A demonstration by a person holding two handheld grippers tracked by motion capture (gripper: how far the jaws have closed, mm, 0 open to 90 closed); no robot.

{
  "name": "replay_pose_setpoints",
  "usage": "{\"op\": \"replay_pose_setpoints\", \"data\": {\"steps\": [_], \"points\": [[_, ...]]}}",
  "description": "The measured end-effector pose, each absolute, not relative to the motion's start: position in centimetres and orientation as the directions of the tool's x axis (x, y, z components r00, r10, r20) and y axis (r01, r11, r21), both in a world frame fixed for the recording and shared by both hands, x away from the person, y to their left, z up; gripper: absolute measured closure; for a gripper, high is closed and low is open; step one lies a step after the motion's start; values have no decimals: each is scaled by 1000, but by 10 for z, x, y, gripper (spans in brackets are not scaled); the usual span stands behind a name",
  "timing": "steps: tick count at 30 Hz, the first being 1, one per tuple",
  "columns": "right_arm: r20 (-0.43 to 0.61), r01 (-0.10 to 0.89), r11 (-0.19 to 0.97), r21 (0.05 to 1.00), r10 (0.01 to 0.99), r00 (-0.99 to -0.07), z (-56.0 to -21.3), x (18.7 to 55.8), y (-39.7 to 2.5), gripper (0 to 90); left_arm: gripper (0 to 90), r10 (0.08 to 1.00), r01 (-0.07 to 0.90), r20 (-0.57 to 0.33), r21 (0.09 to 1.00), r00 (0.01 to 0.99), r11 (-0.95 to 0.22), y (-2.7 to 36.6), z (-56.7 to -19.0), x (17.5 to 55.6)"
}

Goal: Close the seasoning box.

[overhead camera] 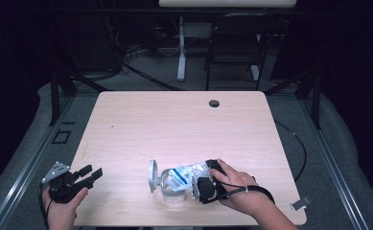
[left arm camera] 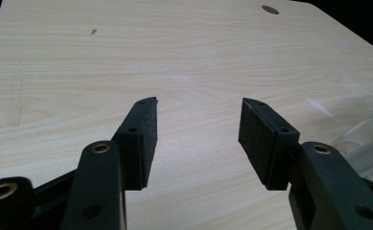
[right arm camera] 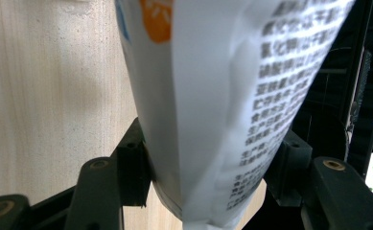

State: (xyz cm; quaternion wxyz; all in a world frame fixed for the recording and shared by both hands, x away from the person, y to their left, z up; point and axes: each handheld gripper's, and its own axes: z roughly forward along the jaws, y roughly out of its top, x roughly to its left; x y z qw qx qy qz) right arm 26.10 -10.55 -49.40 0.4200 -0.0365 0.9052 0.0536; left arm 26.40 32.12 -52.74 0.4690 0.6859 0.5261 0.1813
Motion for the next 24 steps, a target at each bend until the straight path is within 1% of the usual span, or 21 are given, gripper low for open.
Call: {"op": "replay_pose_setpoints", "data": {"steps": [3,6,10,24], "points": [[-763,-114,991,70,-20,-646,-494,261,-105,439,486,892,552,-243,834,380,-8,321,-527,264],[-765,-102,994,45,-31,-644,-493,260,-105,440,486,893,554,-244,832,379,-8,322,-527,264],[-769,-115,992,46,-39,-638,-493,260,-104,440,486,894,555,-244,832,377,-7,323,-527,264],[-773,-115,993,23,-55,-632,-491,259,-103,441,486,894,552,-245,834,376,-4,322,-527,264]]}}
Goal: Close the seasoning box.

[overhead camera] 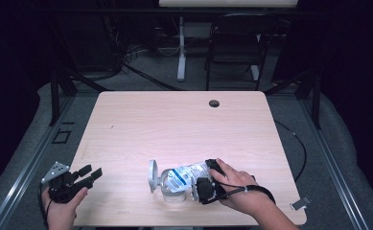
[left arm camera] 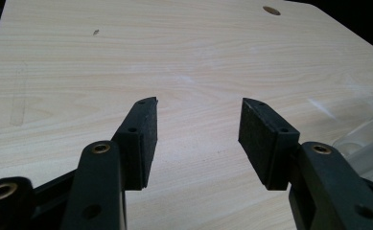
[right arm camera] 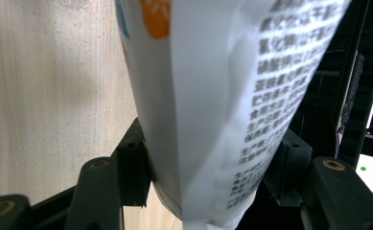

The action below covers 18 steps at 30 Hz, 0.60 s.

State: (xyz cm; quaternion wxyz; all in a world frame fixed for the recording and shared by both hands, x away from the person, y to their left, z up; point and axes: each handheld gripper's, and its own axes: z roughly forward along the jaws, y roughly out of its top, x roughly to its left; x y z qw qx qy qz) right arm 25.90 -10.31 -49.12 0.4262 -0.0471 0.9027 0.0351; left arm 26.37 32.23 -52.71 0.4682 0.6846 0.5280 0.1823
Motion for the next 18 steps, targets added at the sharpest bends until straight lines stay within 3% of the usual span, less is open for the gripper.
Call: {"op": "replay_pose_setpoints", "data": {"steps": [18], "points": [[-778,-124,992,10,-70,-625,-490,259,-102,442,486,895,555,-243,832,375,-7,322,-528,264]]}}
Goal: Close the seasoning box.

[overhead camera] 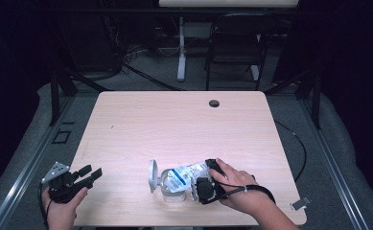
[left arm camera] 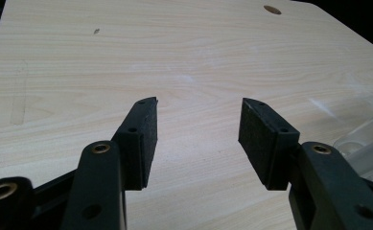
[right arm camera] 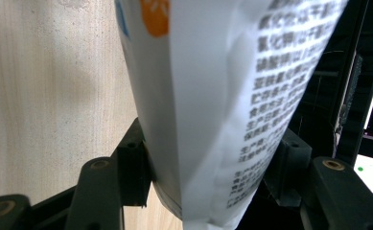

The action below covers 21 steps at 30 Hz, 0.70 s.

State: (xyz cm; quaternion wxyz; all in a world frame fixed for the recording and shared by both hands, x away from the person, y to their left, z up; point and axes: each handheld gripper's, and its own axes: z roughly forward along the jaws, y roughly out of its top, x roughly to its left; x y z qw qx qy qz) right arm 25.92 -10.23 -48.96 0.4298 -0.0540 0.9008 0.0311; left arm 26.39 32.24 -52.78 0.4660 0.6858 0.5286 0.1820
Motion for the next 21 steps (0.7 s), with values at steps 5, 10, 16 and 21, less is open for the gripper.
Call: {"op": "replay_pose_setpoints", "data": {"steps": [5,10,16,21], "points": [[-778,-135,991,16,-73,-624,-490,260,-103,443,486,895,555,-243,832,374,-7,323,-528,264],[-778,-132,991,14,-72,-624,-490,260,-102,443,486,895,555,-242,832,374,-7,323,-528,264],[-781,-134,991,12,-74,-620,-490,259,-102,444,486,895,556,-244,831,374,-6,323,-528,264],[-785,-134,991,-12,-92,-612,-488,260,-101,444,486,895,556,-246,831,372,-3,323,-528,264]]}}
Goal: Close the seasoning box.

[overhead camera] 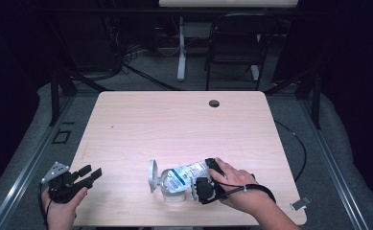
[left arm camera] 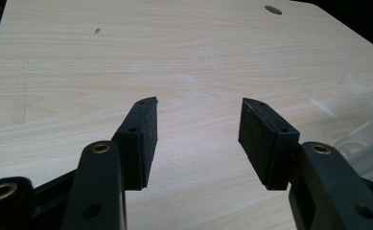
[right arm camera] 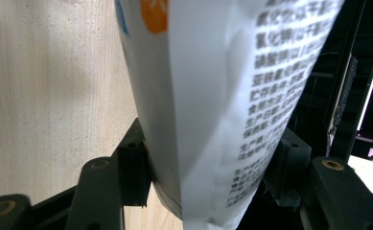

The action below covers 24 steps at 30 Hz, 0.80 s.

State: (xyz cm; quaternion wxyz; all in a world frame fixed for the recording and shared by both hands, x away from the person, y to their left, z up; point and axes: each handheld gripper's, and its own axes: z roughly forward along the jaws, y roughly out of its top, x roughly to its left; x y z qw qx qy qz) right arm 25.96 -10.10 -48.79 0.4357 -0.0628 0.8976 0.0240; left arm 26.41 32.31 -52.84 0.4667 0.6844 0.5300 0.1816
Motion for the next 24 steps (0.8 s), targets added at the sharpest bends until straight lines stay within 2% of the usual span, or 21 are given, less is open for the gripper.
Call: {"op": "replay_pose_setpoints", "data": {"steps": [24], "points": [[-789,-155,986,-62,-144,-597,-485,255,-97,448,487,895,555,-250,832,369,4,323,-529,264]]}}
